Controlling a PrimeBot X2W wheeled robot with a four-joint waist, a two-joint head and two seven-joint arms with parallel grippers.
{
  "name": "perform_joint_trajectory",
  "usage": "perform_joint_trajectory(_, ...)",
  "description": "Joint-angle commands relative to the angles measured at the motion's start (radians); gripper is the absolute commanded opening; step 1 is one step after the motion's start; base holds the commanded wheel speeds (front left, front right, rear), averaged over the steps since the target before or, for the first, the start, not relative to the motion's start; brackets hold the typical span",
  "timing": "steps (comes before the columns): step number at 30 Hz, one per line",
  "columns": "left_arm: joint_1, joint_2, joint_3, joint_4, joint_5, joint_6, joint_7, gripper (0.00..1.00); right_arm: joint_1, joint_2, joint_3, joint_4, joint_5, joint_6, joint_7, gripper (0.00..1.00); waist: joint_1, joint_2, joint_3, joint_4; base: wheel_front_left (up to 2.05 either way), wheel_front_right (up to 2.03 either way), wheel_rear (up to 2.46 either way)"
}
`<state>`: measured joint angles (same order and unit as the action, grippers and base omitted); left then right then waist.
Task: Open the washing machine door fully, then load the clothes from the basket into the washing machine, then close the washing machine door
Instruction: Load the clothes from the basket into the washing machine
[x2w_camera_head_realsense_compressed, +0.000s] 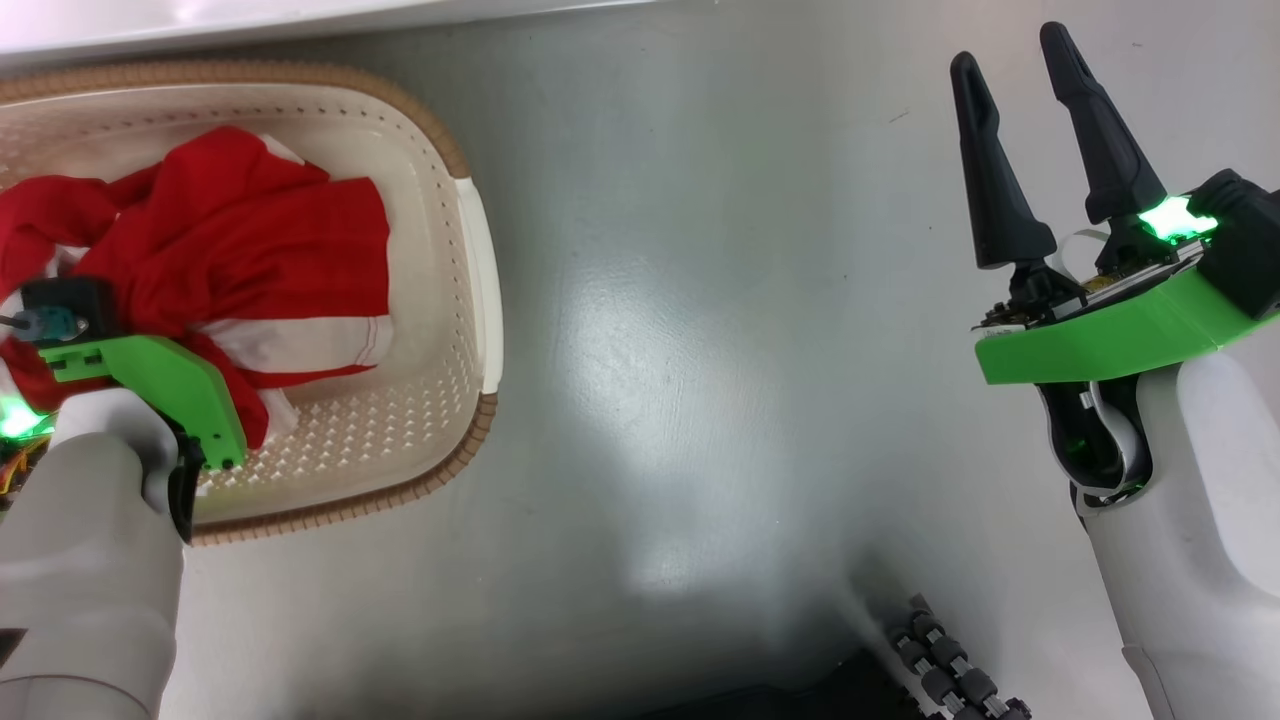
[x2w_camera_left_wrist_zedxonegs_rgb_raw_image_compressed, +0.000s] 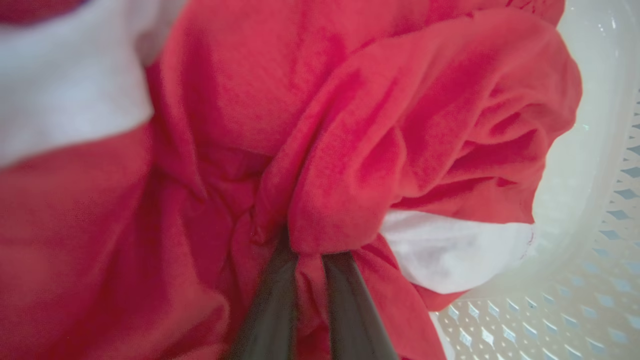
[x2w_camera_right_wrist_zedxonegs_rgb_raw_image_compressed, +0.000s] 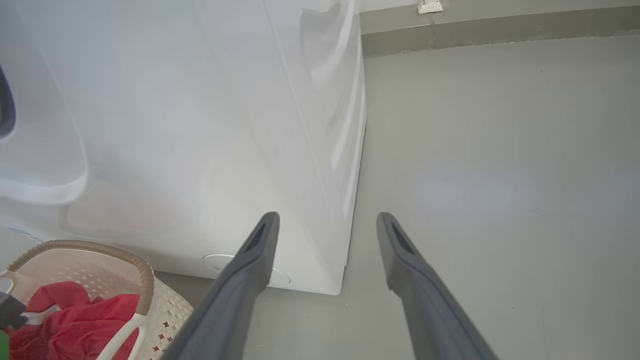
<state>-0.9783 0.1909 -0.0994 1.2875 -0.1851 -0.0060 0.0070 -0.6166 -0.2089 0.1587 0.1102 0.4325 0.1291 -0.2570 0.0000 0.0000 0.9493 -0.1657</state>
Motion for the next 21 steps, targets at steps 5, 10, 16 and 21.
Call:
perform_joint_trajectory(5, 0.036, 0.043, 0.01, 0.003, -0.015, -0.018, -0.032, 0.0, 0.028, 0.0, 0.021, -0.017, -0.008, 0.002, -0.005, 1.0, 0.0, 0.0, -0.011, 0.0, 0.0, 0.0, 0.0)
perform_joint_trajectory(10, 0.05, 0.038, 0.012, 0.003, -0.03, -0.021, -0.039, 0.0, 0.031, 0.0, 0.025, -0.01, -0.009, 0.002, -0.005, 1.0, 0.0, 0.0, -0.035, -0.002, 0.0, 0.0, 0.0)
perform_joint_trajectory(16, 0.076, 0.026, 0.009, 0.003, -0.044, -0.034, -0.061, 0.0, 0.037, -0.001, 0.026, 0.0, -0.006, 0.002, -0.005, 1.0, 0.0, 0.0, -0.075, 0.002, 0.0, 0.0, 0.0)
perform_joint_trajectory(21, 0.102, 0.015, 0.008, 0.003, -0.057, -0.048, -0.112, 0.0, 0.047, 0.0, 0.027, 0.006, -0.004, 0.002, -0.005, 1.0, 0.0, 0.0, -0.119, 0.009, 0.0, 0.0, 0.0)
